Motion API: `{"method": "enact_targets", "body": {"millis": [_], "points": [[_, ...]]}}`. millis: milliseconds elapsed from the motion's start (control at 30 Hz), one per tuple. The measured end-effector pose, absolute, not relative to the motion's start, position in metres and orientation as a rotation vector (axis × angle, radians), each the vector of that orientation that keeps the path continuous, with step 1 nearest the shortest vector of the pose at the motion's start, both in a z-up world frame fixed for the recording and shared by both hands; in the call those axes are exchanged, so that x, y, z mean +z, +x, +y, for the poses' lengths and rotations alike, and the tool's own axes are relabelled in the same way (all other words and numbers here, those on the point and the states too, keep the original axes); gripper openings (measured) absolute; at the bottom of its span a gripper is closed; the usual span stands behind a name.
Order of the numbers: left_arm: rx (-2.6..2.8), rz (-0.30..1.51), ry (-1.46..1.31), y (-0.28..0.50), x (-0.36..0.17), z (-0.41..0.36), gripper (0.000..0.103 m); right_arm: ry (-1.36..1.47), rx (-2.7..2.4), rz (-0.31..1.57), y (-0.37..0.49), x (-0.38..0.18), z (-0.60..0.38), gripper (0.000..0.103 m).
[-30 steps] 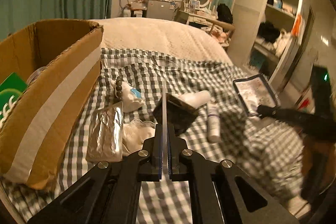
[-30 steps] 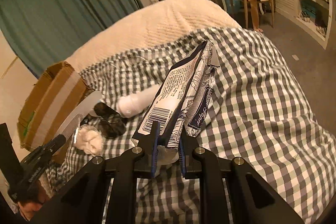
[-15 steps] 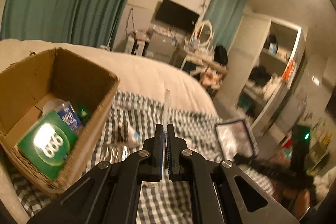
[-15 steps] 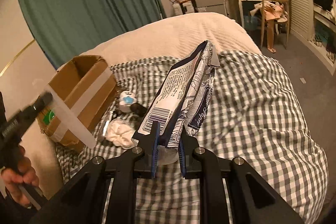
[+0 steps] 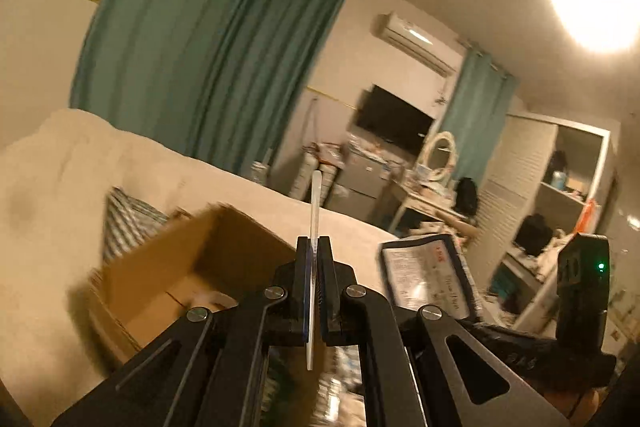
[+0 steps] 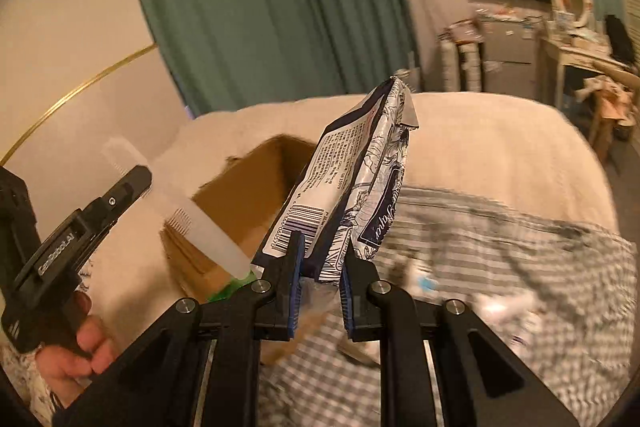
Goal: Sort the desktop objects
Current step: 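Carry the floral packet and plastic strip over the box and release both, then grasp the white tube with the right tool while the left tool grasps the lace tissue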
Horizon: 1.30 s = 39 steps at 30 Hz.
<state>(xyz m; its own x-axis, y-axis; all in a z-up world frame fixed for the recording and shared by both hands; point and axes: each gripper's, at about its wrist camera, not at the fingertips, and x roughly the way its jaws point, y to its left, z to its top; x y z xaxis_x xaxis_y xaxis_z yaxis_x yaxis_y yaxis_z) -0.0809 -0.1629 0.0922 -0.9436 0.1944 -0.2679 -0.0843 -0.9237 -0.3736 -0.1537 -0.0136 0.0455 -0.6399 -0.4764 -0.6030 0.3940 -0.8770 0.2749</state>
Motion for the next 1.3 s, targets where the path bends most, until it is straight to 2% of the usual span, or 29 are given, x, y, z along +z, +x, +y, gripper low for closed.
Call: {"method": "enact_targets", "body": {"millis": [100, 200, 267, 300, 333, 400, 500, 600, 733, 867, 933, 1033, 1167, 1300], "points": [[2.94, -0.548, -0.488, -0.096, 0.081, -0.174, 0.003, 1.003, -2.48, -0.141, -0.173, 0.03, -0.043, 0.017], [2.934, -0.589, -0.623, -0.113, 0.061, -0.183, 0.005, 1.001, -2.539, -0.19, -0.173, 0.032, -0.039, 0.026], [2.922, -0.608, -0.706, -0.122, 0.049, -0.186, 0.012, 0.961, -2.549, -0.248, -0.168, 0.038, -0.025, 0.05], [2.933, -0.619, -0.743, -0.124, 0.044, -0.187, 0.028, 0.94, -2.579, -0.258, -0.164, 0.043, -0.014, 0.053], [2.945, -0.636, -0.76, -0.125, 0.041, -0.189, 0.054, 0.93, -2.605, -0.252, -0.161, 0.046, -0.005, 0.054], [2.989, -0.693, -0.724, -0.118, 0.04, -0.192, 0.083, 0.929, -2.663, -0.215, -0.15, 0.052, 0.016, 0.054], [2.991, -0.722, -0.694, -0.106, 0.047, -0.189, 0.091, 0.963, -2.742, -0.177, -0.134, 0.053, 0.05, 0.054], [3.003, -0.632, -0.702, -0.093, 0.056, -0.17, 0.094, 1.021, -2.811, -0.156, -0.116, 0.037, 0.093, 0.054], [2.948, -0.514, -0.71, -0.066, 0.052, -0.119, 0.102, 1.126, -2.866, -0.175, -0.096, -0.004, 0.142, 0.054], [2.81, -0.37, -0.822, -0.05, 0.023, -0.054, 0.103, 1.189, -2.887, -0.241, -0.077, -0.062, 0.186, 0.054], [2.775, -0.313, -0.863, -0.047, 0.004, -0.026, 0.103, 1.313, -2.827, -0.324, -0.082, -0.094, 0.204, 0.054], [2.759, -0.236, -0.942, -0.055, -0.025, -0.001, 0.103, 1.338, -2.757, -0.438, -0.09, -0.111, 0.212, 0.054], [2.796, -0.189, -1.078, -0.077, -0.067, 0.01, 0.103, 1.27, -2.763, -0.387, -0.102, -0.118, 0.204, 0.054], [2.816, -0.269, -1.147, -0.092, -0.087, 0.006, 0.103, 1.321, -2.716, -0.394, -0.117, -0.14, 0.194, 0.054]]}}
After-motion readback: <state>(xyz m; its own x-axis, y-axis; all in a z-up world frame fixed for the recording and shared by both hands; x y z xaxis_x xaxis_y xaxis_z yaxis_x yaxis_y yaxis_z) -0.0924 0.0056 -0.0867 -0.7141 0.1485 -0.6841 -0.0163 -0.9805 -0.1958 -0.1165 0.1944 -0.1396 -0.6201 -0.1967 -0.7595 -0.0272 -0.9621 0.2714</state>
